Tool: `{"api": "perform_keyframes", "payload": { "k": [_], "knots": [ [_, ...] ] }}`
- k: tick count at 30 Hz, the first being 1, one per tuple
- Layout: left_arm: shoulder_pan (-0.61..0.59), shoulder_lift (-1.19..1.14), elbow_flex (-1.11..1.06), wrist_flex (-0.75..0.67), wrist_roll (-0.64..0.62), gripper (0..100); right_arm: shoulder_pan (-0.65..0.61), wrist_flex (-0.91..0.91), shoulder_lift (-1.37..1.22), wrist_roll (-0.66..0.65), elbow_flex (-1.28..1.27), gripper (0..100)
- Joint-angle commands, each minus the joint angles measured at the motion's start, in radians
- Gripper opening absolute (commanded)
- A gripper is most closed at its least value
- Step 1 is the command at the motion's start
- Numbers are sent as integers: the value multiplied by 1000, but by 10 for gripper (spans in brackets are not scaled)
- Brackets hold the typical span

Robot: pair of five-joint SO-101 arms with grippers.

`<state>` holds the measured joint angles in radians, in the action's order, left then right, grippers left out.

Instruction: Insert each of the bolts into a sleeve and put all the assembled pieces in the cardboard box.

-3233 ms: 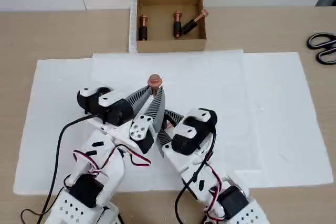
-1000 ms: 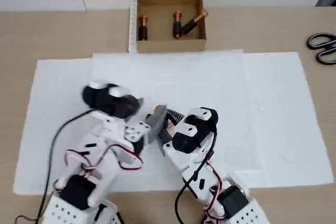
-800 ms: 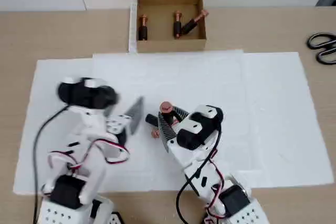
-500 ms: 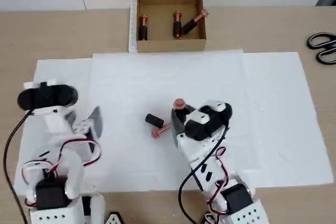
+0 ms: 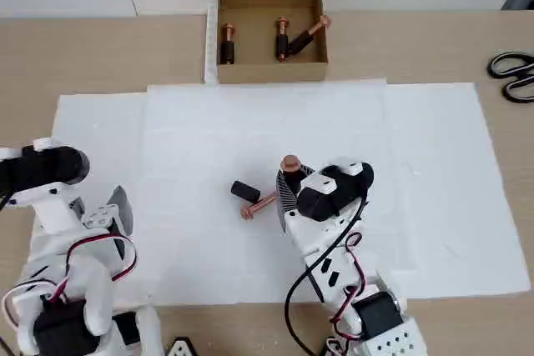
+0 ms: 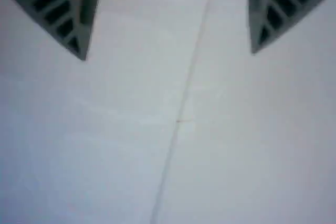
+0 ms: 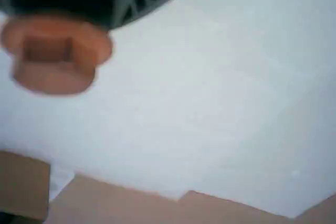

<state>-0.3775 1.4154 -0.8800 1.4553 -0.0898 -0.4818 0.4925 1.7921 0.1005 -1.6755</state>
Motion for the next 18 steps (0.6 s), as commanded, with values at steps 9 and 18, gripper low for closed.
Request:
{"api": "perform_keyframes", "payload": {
  "k": [9, 18],
  "knots": [
    [-6, 5, -4, -11, 8, 189, 156, 48, 2, -77, 212, 4],
    [-5, 209, -54, -12, 8, 189, 159, 22, -479, -86, 583, 4]
  ]
}}
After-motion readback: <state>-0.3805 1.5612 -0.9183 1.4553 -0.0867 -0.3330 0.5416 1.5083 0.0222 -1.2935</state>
